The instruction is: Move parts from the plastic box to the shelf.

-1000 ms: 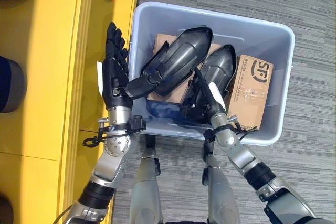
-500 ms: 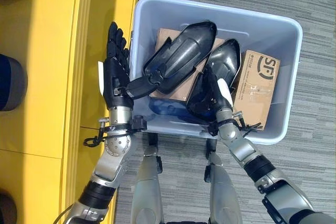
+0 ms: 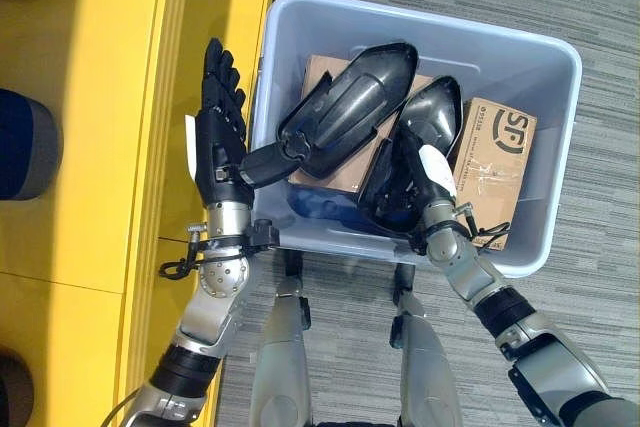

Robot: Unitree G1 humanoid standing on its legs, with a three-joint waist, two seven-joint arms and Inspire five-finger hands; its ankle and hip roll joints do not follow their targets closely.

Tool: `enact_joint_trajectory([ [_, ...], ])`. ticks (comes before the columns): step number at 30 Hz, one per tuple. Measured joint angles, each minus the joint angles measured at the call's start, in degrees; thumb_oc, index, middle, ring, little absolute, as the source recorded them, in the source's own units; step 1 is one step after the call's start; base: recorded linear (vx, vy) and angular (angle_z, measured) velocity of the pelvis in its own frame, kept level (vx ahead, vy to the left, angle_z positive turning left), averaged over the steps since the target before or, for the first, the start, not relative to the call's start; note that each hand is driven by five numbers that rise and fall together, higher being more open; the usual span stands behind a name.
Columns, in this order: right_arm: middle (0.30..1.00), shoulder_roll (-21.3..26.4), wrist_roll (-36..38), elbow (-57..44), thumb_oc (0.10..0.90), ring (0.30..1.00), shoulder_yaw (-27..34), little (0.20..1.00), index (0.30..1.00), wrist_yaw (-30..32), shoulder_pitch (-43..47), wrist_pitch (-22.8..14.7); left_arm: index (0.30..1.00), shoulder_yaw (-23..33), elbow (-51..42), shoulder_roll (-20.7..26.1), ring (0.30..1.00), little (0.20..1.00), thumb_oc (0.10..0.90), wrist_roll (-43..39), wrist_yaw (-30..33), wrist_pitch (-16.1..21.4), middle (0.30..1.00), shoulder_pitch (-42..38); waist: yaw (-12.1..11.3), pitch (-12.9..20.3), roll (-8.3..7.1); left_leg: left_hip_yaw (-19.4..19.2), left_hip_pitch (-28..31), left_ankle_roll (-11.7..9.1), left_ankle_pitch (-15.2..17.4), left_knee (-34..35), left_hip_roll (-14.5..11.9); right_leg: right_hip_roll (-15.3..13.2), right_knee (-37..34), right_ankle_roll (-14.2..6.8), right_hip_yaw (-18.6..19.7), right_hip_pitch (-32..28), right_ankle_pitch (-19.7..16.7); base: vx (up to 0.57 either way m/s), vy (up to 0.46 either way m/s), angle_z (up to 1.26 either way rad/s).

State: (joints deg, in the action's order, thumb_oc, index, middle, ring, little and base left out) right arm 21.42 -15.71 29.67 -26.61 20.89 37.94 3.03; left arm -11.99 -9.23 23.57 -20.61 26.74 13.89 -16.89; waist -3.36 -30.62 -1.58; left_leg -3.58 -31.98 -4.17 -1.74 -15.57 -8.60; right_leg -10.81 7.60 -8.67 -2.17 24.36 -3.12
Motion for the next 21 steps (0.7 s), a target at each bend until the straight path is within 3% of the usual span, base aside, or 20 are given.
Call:
enact_joint_trajectory([
  [21,1.000,2.49,0.17,5.62,0.900,1.000,-2.14,1.000,1.000,-2.16,7.76,-0.17,1.000,0.11,0.19,0.01,1.000,1.000,0.900,-1.78,-1.39,0.36,1.000,0.07,-0.77,0.00,0.06,0.79,-0.75,-0.07,-0.25,0.05,0.06,0.07,1.80,0.23,-0.41,1.23,1.07,0.00,-0.001,0.01],
])
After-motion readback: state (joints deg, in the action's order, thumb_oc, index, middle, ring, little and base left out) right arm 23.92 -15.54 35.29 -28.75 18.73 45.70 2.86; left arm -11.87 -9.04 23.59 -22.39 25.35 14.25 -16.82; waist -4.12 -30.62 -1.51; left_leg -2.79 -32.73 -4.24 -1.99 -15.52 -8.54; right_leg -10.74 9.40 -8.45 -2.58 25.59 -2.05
